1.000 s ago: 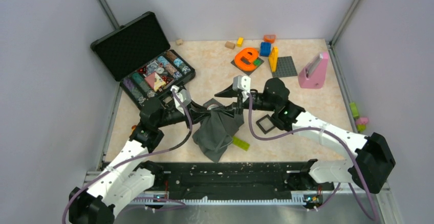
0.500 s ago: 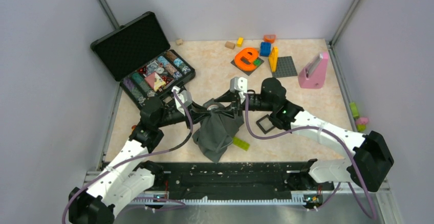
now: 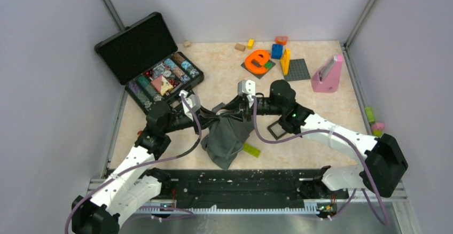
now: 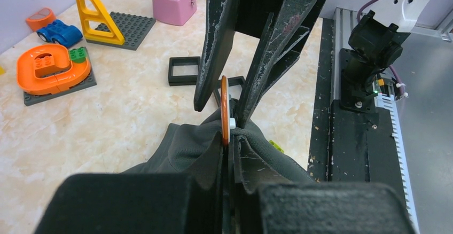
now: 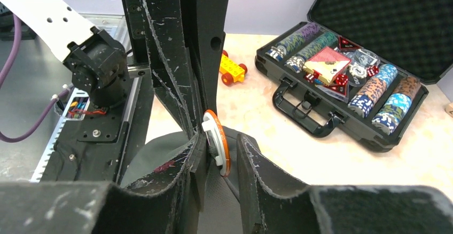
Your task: Remove the brooch from the garment
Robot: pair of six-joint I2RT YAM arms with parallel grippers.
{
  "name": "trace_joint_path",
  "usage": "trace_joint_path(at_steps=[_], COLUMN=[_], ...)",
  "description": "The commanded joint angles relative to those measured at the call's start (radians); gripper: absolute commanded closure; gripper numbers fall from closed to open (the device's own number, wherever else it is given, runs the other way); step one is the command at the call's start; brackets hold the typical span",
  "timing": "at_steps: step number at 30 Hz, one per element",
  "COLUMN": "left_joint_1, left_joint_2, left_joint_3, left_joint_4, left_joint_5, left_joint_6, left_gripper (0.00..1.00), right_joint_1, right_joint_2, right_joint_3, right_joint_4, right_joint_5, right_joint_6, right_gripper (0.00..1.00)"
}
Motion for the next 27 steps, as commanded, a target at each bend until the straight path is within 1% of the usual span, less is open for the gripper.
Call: trace_joint_path(at_steps=[1, 3, 8, 11, 15, 21, 27], left_joint_1=[-0.006, -0.006, -0.009, -0.011, -0.015, -0.019, -0.021], left_joint_2=[-0.015, -0.012, -0.022, -0.034, -0.039, -0.038, -0.039], left_joint_3=[0.031, 0.03, 0.029, 0.027, 0.026, 0.028, 0.028], left_joint_4=[0.039, 0.037, 0.032, 0.027, 0.031, 0.035, 0.035], left_joint_5=[0.024, 0.021, 0.018, 0.014, 0.013, 0.018, 0.017], left_joint_6=[0.013, 0.016, 0.017, 0.051, 0.059, 0.059, 0.06], left_gripper=[1.0, 1.0, 1.0, 1.0, 1.0, 1.0, 1.0], right_joint_1=[-0.002, -0.001, -0.002, -0.003, -0.002, -0.002, 0.001], right_joint_2=[0.002, 0.0, 0.004, 0.013, 0.023, 0.044, 0.06], right_joint_3=[0.048, 0.045, 0.052, 0.067, 0.08, 0.1, 0.117], right_joint_4=[0.047, 0.053, 0.045, 0.007, -0.028, -0.064, -0.09], right_joint_5=[-0.009, -0.008, 0.009, 0.005, 0.016, 0.02, 0.063], right_joint_6=[0.006, 0.013, 0.025, 0.02, 0.014, 0.007, 0.0], right_gripper=[0.72, 0.73, 0.84, 0.84, 0.87, 0.88, 0.89])
